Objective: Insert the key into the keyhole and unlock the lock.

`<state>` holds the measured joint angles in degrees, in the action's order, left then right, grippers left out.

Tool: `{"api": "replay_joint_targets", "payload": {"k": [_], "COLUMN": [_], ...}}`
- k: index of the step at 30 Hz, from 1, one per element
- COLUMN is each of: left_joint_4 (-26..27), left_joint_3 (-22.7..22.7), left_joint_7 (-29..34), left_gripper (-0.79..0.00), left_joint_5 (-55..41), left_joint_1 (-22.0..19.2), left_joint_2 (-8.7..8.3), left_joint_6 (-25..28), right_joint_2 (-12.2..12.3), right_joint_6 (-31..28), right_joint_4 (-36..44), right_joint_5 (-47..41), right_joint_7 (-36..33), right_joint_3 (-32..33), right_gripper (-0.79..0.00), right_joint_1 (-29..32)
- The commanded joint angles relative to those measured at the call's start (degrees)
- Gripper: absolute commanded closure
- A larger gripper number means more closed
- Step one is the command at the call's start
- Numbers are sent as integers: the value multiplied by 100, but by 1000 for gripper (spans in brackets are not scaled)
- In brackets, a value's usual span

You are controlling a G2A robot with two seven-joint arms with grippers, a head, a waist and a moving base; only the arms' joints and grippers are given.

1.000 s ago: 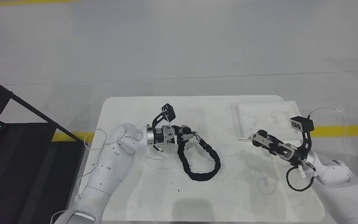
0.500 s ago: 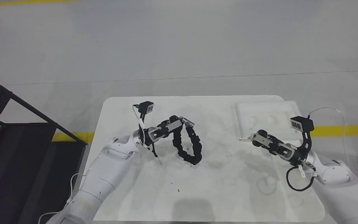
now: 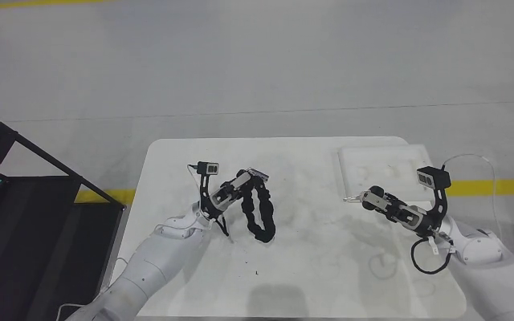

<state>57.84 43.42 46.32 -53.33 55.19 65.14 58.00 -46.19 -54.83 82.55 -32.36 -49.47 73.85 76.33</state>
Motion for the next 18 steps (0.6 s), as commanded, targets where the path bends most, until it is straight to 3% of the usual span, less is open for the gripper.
{"api": "replay_joint_targets", "payload": {"k": [1, 10, 18], "left_joint_4": [-46, -46, -46], "left_joint_3": [-56, -56, -56], "left_joint_7": [0, 0, 0], "left_gripper": [0, 0, 0], "left_joint_5": [-72, -72, -72], "left_joint_1": [-1, -1, -1], "left_joint_2": [13, 13, 13], "left_joint_6": [0, 0, 0], "right_joint_2": [0, -44, -384], "right_joint_6": [0, 169, 423], "right_joint_4": [0, 121, -71], "right_joint_5": [0, 359, 13], "right_joint_7": [0, 209, 697], "right_joint_3": [0, -101, -1081], "right_gripper": [0, 0, 0], "right_joint_1": [0, -50, -654]}}
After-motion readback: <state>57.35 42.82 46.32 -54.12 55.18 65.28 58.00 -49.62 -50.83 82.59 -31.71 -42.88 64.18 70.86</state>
